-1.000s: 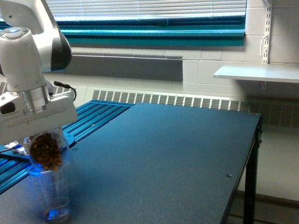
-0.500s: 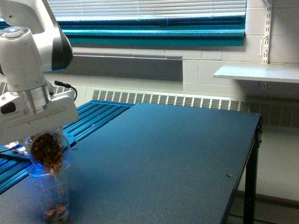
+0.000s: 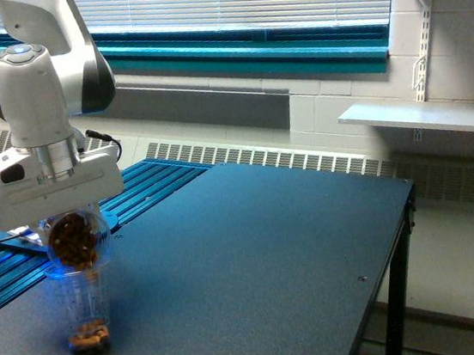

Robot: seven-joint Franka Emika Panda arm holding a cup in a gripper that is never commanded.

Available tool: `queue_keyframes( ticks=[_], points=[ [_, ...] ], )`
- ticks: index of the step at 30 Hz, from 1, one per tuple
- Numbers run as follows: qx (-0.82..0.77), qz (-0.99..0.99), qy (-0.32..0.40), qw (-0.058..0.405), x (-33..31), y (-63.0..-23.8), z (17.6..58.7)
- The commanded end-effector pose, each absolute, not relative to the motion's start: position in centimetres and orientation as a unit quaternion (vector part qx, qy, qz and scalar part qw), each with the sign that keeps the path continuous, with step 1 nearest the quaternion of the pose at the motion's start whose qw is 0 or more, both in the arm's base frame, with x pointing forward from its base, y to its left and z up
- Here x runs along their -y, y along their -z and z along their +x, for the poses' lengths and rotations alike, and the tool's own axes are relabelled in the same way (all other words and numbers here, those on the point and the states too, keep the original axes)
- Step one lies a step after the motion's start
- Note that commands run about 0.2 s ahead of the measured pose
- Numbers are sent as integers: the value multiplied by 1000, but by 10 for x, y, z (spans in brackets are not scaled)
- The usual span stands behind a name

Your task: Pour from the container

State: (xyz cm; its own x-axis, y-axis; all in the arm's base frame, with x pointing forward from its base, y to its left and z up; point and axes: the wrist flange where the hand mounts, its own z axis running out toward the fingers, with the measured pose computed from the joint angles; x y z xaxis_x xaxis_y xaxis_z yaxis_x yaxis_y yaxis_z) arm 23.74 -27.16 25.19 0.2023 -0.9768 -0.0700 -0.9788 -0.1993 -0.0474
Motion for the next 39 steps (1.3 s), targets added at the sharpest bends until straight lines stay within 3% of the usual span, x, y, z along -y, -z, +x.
queue_keyframes(
  ticks=[1, 39],
  points=[
    [-626, -779, -9, 42, 275, -255, 242],
    [-615, -787, -14, 41, 280, -261, 250]
  ],
)
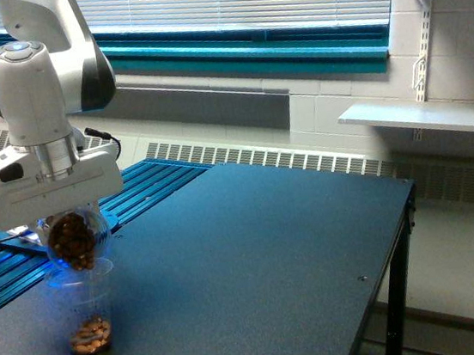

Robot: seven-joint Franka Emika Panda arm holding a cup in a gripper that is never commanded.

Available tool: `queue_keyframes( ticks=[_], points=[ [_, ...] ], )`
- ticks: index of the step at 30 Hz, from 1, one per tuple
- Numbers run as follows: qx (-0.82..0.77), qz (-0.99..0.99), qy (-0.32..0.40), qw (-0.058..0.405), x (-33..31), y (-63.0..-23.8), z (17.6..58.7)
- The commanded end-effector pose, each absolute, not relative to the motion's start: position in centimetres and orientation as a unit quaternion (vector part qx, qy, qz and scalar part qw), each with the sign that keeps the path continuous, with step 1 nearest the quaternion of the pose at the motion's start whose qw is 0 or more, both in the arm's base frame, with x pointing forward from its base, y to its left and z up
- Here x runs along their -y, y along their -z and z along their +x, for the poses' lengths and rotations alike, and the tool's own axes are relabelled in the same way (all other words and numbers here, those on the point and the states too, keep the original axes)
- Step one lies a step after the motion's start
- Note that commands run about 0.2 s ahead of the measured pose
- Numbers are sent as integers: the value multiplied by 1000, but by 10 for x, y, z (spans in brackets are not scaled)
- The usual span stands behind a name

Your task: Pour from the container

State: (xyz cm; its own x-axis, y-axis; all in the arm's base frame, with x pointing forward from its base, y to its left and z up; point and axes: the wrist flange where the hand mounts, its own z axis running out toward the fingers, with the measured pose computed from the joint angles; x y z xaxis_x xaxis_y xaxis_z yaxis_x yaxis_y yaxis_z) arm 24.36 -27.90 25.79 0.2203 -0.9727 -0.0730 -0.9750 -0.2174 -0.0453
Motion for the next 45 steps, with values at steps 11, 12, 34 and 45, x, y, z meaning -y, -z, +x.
queue_keyframes(
  ticks=[11, 12, 34, 45],
  points=[
    [-613, -788, -14, 42, 284, -263, 251],
    [-614, -788, -14, 43, 284, -263, 250],
    [-617, -786, -15, 41, 300, -270, 245],
    [-613, -789, -19, 36, 303, -275, 246]
  ],
)
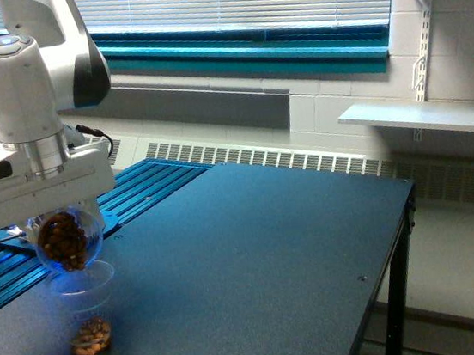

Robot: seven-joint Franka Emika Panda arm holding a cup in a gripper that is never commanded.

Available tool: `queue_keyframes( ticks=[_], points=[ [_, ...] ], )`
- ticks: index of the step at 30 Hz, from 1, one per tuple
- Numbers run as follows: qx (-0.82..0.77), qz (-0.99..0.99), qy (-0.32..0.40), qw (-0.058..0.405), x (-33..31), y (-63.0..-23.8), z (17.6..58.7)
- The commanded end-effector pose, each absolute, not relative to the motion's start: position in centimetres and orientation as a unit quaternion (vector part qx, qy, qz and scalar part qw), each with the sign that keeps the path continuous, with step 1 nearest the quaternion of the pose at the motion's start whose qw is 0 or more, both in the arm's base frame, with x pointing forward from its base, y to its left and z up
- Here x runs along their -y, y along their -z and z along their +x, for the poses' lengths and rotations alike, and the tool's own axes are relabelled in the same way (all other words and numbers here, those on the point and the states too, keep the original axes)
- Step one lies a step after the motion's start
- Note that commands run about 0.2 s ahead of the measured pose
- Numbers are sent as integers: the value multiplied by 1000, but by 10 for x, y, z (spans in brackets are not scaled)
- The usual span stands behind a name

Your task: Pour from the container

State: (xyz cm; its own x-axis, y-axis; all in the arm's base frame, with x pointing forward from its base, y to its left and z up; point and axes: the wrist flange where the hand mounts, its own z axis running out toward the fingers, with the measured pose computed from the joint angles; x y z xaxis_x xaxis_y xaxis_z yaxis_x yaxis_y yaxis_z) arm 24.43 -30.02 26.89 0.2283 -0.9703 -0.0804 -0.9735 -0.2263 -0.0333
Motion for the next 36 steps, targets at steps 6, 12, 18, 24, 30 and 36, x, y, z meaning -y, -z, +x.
queue_keyframes(
  ticks=[6, 12, 18, 24, 30, 36],
  points=[
    [-609, -792, -23, 31, 304, -277, 248],
    [-600, -799, -30, 28, 298, -273, 252],
    [-594, -803, -36, 25, 295, -272, 256],
    [-590, -806, -36, 21, 296, -274, 260],
    [-590, -806, -35, 18, 302, -278, 264],
    [-588, -808, -38, 17, 304, -277, 267]
  ],
)
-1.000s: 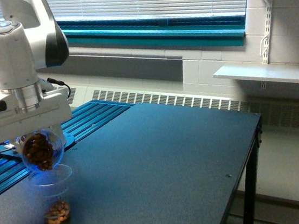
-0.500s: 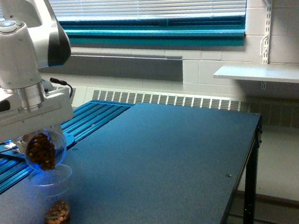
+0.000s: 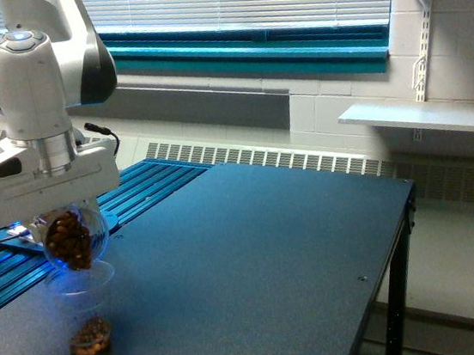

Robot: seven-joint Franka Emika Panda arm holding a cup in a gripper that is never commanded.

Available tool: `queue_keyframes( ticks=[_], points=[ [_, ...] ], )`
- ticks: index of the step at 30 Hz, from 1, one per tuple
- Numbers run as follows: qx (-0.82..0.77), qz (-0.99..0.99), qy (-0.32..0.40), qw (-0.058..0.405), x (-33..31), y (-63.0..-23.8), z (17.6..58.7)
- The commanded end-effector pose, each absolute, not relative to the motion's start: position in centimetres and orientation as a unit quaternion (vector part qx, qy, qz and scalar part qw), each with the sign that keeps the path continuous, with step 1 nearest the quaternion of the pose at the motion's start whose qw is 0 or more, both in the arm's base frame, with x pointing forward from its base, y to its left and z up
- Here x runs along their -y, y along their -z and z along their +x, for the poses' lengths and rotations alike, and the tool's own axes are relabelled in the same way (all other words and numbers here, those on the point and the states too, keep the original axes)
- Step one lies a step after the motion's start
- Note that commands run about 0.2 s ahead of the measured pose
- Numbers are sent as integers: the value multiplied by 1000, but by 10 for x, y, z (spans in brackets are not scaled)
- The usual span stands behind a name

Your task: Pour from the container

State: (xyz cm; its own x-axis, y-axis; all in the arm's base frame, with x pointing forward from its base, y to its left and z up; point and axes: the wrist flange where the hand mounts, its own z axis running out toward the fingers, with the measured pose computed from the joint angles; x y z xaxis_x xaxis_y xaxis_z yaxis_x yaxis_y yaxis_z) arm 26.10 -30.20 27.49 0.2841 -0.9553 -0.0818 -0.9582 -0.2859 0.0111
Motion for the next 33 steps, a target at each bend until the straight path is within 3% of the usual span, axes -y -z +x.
queue_keyframes(
  ticks=[1, 33],
  points=[
    [-587, -808, -38, 17, 303, -277, 268],
    [-582, -812, -44, 11, 307, -280, 273]
  ],
)
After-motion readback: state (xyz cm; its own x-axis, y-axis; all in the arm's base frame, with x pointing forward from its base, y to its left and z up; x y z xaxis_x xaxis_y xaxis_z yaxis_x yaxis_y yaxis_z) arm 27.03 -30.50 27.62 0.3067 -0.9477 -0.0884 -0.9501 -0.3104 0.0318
